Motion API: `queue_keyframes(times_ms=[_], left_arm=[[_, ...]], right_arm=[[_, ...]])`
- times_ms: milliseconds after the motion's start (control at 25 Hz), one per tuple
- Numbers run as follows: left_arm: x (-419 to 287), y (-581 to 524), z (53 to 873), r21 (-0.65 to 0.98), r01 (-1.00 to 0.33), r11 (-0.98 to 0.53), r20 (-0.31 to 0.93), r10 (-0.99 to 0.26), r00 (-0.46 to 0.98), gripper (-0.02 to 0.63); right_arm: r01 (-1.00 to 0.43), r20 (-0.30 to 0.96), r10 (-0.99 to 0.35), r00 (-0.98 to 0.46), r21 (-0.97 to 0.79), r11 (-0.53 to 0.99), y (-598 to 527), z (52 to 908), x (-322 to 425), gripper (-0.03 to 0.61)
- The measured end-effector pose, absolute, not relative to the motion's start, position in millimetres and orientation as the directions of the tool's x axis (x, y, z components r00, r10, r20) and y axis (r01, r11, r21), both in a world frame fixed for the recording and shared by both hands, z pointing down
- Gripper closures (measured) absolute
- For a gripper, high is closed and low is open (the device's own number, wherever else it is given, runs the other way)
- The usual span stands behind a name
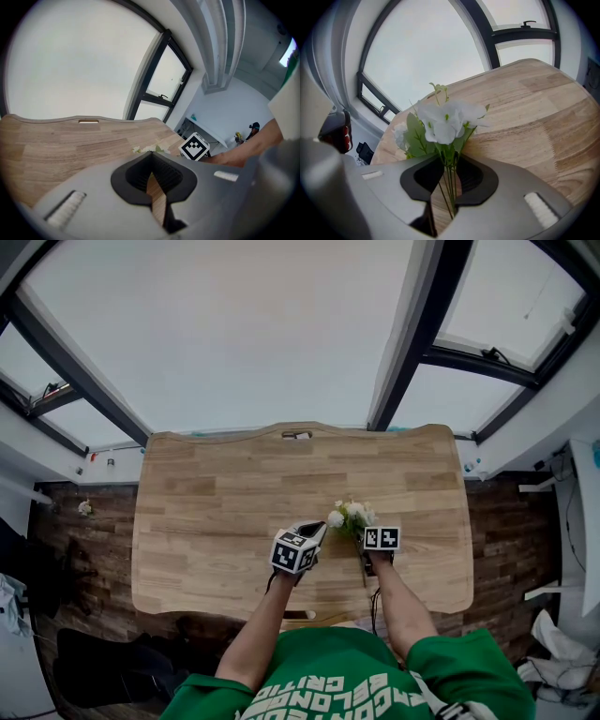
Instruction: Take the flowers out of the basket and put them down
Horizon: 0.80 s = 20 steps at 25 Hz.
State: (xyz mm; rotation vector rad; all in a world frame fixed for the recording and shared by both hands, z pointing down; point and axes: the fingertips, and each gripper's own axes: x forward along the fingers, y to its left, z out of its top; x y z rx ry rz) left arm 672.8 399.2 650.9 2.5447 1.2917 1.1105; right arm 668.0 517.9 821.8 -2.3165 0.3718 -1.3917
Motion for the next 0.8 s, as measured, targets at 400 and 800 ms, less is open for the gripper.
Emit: queue_keyframes(times_ms=[400, 800], left_arm=[[672, 399, 639, 0.367, 0.701, -0.612, 0.544, 0.752, 0.372, 0.598], [654, 400, 623, 0.366, 0.745, -0.558, 0.507, 0.791, 0.343, 0.598]], right_arm=[[0.019, 0.767, -0.378, 0.518, -0.452, -0.892, 532, 802, 661, 0.459], [0.056, 0.708, -0.292, 0.643, -0.424, -0.904, 549, 755, 637, 0.459]])
